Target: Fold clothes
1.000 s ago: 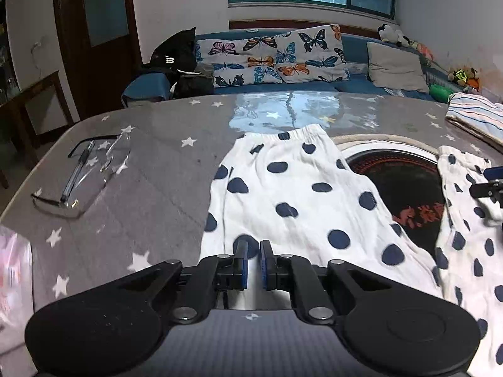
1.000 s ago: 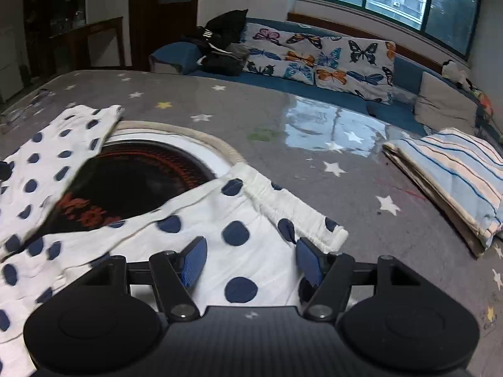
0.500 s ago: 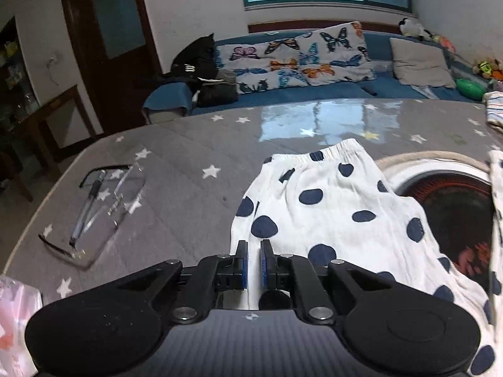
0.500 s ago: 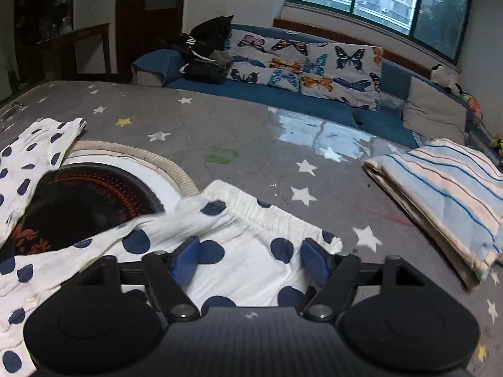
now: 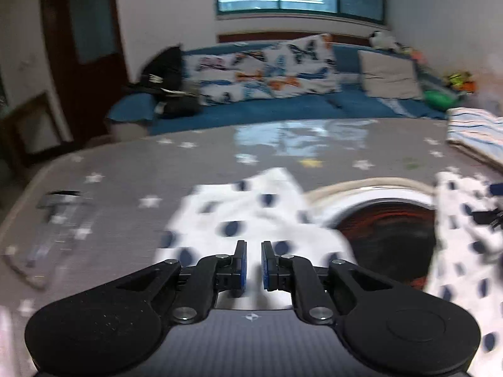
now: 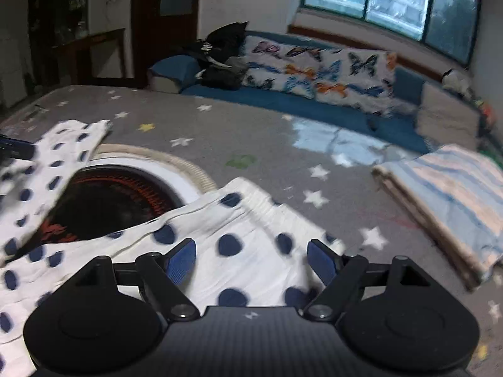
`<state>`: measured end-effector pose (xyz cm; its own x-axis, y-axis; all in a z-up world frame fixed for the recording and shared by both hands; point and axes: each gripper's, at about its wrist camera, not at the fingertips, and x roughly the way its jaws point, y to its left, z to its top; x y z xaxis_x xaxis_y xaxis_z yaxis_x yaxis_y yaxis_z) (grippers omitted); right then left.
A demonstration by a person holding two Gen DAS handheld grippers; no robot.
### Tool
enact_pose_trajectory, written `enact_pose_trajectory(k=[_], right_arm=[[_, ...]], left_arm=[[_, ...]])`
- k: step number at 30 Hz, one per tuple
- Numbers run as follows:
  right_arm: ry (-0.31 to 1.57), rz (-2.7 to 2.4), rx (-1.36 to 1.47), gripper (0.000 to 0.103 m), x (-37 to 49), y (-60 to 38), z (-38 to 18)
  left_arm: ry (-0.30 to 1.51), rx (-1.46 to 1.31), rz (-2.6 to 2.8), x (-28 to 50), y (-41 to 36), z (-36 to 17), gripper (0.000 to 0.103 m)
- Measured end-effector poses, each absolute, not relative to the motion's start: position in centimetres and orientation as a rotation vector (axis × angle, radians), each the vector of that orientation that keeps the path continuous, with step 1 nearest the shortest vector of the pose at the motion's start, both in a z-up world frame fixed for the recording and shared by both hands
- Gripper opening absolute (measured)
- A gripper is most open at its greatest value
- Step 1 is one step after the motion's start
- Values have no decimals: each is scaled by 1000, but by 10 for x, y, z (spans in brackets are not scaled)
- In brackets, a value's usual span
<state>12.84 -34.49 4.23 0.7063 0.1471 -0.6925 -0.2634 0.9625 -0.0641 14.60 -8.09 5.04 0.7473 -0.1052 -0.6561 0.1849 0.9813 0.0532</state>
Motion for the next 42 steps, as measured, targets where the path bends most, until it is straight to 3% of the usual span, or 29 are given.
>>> enact_pose_trajectory(k=[8, 13, 18, 27, 42], right_arm=[[751, 193, -252, 80, 126, -348, 33], [746, 182, -246, 88, 128, -353, 31], [733, 175, -268, 88, 118, -346, 33], [744, 291, -284, 88, 79, -321, 51], [772, 623, -302, 88, -40, -261, 52]], left_arm=[[674, 271, -154, 162, -109, 26, 12], [653, 269, -35, 177, -98, 24, 12], [681, 207, 9, 176, -77, 29, 12], [696, 206, -239, 82, -92, 51, 12], [692, 186, -302, -29, -84, 35, 13]])
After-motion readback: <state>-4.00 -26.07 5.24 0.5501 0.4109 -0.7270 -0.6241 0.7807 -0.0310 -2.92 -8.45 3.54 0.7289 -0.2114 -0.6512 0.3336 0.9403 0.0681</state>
